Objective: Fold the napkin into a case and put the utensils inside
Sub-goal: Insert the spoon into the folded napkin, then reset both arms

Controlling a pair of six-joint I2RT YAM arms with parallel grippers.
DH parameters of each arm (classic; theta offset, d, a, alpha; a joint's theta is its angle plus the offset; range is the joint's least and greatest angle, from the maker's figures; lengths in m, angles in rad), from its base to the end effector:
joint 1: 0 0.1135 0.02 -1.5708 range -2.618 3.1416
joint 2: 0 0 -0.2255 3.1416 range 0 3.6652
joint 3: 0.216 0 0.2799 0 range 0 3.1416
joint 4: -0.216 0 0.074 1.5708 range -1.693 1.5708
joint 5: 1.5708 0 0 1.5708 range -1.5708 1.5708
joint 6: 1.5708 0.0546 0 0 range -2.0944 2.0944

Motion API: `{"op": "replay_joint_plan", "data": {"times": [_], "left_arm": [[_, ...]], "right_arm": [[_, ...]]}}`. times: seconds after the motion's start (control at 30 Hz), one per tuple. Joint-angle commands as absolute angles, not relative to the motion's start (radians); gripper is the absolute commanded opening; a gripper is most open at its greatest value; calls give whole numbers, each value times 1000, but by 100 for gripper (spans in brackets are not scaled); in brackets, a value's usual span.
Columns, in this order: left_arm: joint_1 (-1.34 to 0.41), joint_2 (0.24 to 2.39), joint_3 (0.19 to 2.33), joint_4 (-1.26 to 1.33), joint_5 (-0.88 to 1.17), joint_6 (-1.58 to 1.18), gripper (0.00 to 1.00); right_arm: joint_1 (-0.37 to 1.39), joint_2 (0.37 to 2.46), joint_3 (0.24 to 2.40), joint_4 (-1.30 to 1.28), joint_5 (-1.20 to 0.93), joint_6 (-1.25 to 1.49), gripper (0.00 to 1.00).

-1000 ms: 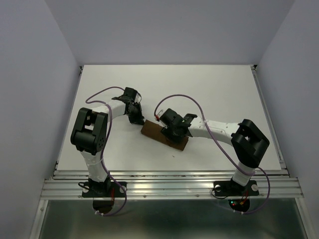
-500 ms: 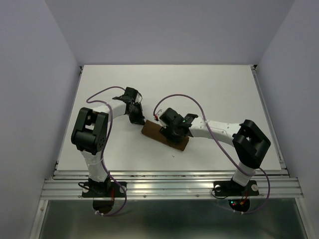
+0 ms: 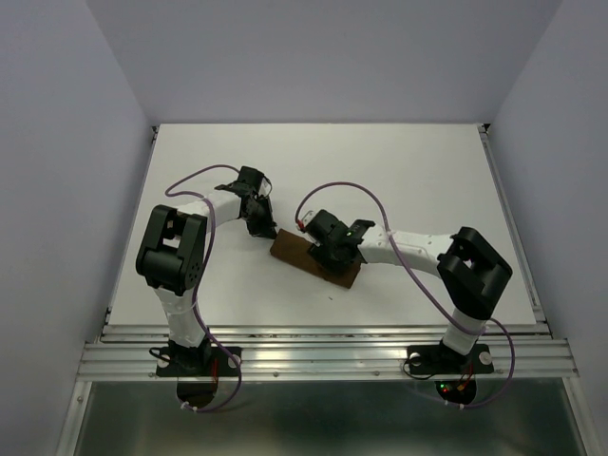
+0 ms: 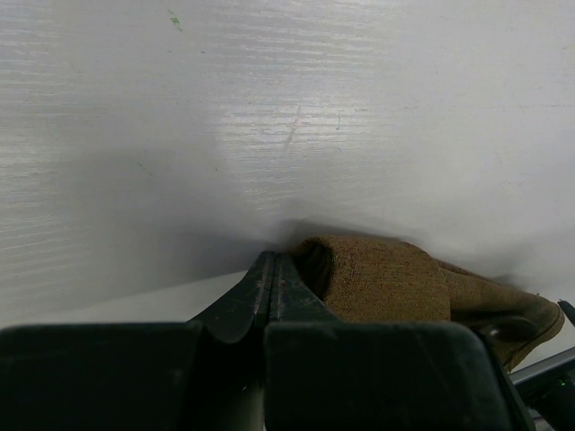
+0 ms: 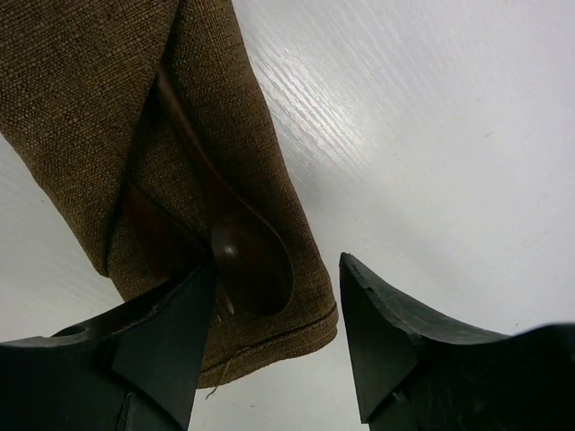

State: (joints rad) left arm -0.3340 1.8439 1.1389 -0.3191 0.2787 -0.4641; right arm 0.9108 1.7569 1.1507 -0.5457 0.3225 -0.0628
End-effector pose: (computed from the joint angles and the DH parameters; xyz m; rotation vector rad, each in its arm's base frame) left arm 0.3670 -0.1433 0.0911 -0.0689 2.6747 -0.6368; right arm 0.2416 0.2831 0.1137 -1.1483 2.3638 -0.1597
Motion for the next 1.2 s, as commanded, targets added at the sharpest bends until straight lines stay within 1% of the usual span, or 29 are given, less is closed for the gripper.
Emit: {"op": "replay_joint_plan", "data": {"times": [0.0, 0.17, 0.2, 0.33, 0.37, 0.43, 0.47, 0.53, 0.57, 0.6, 0.63, 0.67, 0.73, 0.8, 0.87, 1.0, 1.07, 1.17], "left_arm": [[-341, 1830, 1163, -354, 249, -454, 2], [-331, 1783, 1195, -397, 196, -445, 4], [-327, 1773, 1195, -403, 190, -442, 4], [-302, 1730, 1239, -448, 150, -433, 6], [-296, 1715, 1247, -460, 137, -431, 7], [-273, 1688, 1264, -471, 121, -428, 8], [-267, 1677, 1270, -483, 94, -426, 8], [-258, 1655, 1295, -500, 45, -423, 8], [-255, 1629, 1304, -514, 11, -416, 8], [-253, 1615, 1311, -517, -32, -413, 9], [-250, 1586, 1325, -518, -46, -410, 9], [-249, 1569, 1330, -518, -55, -403, 9], [-242, 1527, 1347, -511, -71, -399, 10], [-233, 1496, 1356, -503, -81, -393, 10], [-227, 1438, 1355, -479, -95, -393, 10], [-203, 1321, 1299, -385, -104, -408, 11], [-187, 1275, 1261, -347, -104, -410, 15], [-176, 1284, 1269, -362, -100, -407, 16]], "right_arm": [[917, 1726, 1158, -500, 344, -49, 63], [917, 1655, 1157, -477, 334, -37, 64], [917, 1640, 1154, -469, 333, -34, 66], [856, 1579, 1157, -449, 331, 0, 67], [818, 1551, 1155, -437, 347, 55, 69], [766, 1528, 1157, -413, 374, 104, 71], [700, 1517, 1157, -407, 420, 139, 72], [625, 1478, 1154, -394, 458, 248, 73], [583, 1462, 1146, -391, 488, 290, 80], [543, 1445, 1146, -390, 486, 331, 83], [463, 1415, 1135, -385, 479, 397, 95], [427, 1398, 1128, -380, 468, 425, 100], [344, 1358, 1106, -365, 448, 493, 100], [316, 1339, 1092, -357, 471, 543, 100], [316, 1321, 1075, -348, 517, 564, 100], [316, 1316, 1066, -348, 541, 598, 100], [316, 1313, 1062, -350, 543, 606, 100], [316, 1313, 1057, -350, 546, 598, 100]]}}
